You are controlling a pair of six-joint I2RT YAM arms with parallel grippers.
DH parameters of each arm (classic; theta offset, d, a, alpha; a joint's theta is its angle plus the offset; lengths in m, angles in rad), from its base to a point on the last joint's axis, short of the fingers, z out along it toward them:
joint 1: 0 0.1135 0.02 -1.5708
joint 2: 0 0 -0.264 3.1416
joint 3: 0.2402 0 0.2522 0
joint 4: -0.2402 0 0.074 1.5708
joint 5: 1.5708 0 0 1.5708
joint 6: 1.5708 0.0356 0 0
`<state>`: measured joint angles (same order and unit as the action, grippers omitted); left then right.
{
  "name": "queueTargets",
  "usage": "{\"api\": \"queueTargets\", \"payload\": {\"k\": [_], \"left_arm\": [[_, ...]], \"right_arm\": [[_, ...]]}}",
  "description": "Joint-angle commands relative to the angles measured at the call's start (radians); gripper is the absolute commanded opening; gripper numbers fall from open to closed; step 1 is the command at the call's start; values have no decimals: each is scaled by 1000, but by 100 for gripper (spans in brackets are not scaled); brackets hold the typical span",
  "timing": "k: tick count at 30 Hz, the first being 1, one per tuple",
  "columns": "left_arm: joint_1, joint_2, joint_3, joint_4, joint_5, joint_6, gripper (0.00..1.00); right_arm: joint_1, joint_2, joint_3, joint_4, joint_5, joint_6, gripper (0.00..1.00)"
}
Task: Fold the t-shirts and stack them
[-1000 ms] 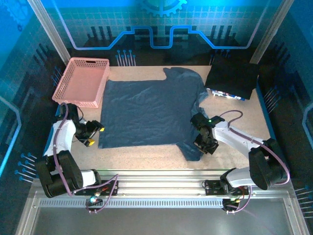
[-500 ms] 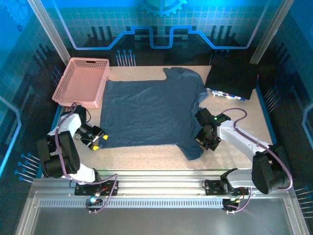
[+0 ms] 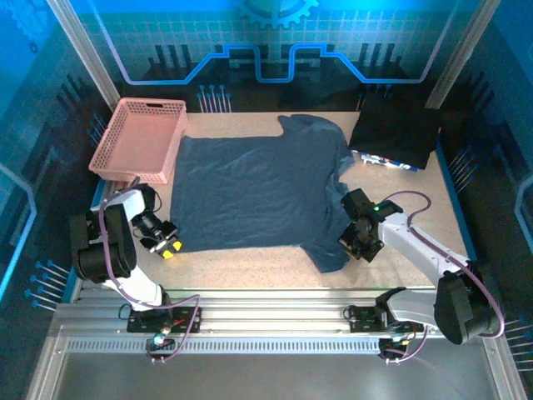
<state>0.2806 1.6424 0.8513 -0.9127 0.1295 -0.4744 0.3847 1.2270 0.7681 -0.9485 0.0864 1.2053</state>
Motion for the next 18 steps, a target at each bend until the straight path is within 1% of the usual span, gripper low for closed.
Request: {"api": "queueTargets", "payload": {"k": [1,3,4,8,16,18], "left_arm": [[-6,27,-44,91,13,-3,11],[-6,18,-49,104,16,-3,2],[-6,-1,-50,106,16,-3,0],[-6,-105,-51,91,10,-9,0],[-6,-338,-22,4,31,-59,0],[-6,-376,-1,-17,36,-65,0]], "right_arm": [[-20,-26,5,-24,7,-9,0],[-26,-30,16,-39,8,-22,0],[-28,-33,24,-52,11,-30,0],[-39,-52,50,-102,22,-61,0],[-75,-124,106,-202,33,-125,0],[-91,-132,155,-220,35,-151,0]]}}
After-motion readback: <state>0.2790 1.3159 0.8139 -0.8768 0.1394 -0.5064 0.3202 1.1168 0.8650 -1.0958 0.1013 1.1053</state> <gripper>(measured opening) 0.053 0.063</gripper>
